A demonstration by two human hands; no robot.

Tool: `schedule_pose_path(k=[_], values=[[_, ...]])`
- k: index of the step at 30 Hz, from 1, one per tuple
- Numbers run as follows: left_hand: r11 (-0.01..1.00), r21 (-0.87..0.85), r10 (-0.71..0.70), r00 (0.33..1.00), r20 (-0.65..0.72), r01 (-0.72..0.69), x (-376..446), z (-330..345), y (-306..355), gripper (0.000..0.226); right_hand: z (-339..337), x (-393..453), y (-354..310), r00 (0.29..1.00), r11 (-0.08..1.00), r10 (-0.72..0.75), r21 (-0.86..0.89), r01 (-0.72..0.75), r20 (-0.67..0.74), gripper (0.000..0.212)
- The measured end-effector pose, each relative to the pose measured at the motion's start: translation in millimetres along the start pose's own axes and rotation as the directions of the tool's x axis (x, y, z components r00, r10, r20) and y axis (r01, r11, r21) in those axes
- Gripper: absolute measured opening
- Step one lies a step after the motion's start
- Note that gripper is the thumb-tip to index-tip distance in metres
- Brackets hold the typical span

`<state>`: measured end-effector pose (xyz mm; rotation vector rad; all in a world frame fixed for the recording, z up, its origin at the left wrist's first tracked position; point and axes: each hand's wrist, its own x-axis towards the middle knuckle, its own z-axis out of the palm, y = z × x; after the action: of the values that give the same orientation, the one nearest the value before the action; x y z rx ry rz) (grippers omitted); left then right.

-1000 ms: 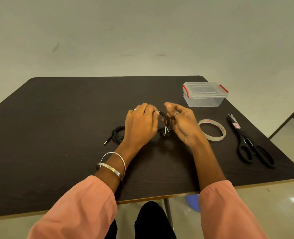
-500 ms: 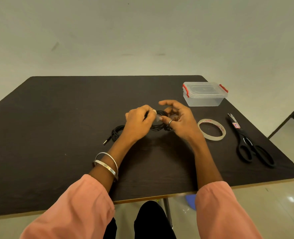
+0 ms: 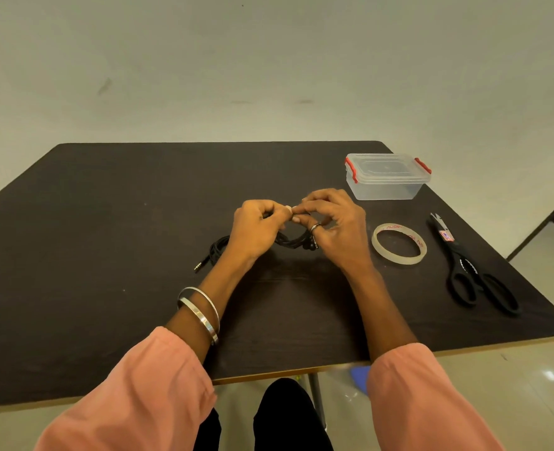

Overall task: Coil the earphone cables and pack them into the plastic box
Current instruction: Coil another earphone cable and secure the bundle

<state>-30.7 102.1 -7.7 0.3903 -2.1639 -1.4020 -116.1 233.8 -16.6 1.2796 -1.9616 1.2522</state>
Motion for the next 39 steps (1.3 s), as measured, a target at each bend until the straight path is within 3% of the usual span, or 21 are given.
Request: schedule_pose_path(k=[4,9,20,23,26,33,36,39], values=[[0.998,-0.057,-0.039,0.999,0.003,0.039,-1,-2,1,0.018,0,0,2,1.0,1.0,0.006,-0.019,-0.005,0.022,0.009],[0.993,-0.114,-0.042,0.999,0.014,0.043,-1,-3,2,0.01,-2,0,0,0.992,0.991,0.121,0.06,-0.123,0.036,0.007],[0.994,0.08,0.077,0.997,0.011,-0.078,-1,-4,1,0.013,-6,0,-6,0.964,0.955,0.262,0.135,-0.265,0.039,0.008],[0.981,0.156,0.113,0.994,0.009,-0.113,-1,-3,2,0.014,-6,2,-7,0.912,0.888,0.394,0.206,-0.41,0.115,0.009],[0.967,0.196,0.162,0.987,0.007,-0.161,-3,-1,4,0.015,-9,5,-10,0.826,0.743,0.528,0.365,-0.561,0.196,0.011],[0.96,0.197,0.206,0.979,-0.007,-0.201,-7,3,5,0.015,-7,8,-10,0.645,0.44,0.696,0.522,-0.731,0.316,0.019],[0.977,0.144,0.168,0.985,-0.048,-0.159,-6,4,4,0.013,-8,8,-8,0.62,0.447,0.744,0.505,-0.739,0.249,0.024],[0.987,0.112,0.128,0.987,-0.101,-0.116,-4,2,2,0.01,-10,8,-7,0.676,0.561,0.729,0.474,-0.679,0.105,0.018]])
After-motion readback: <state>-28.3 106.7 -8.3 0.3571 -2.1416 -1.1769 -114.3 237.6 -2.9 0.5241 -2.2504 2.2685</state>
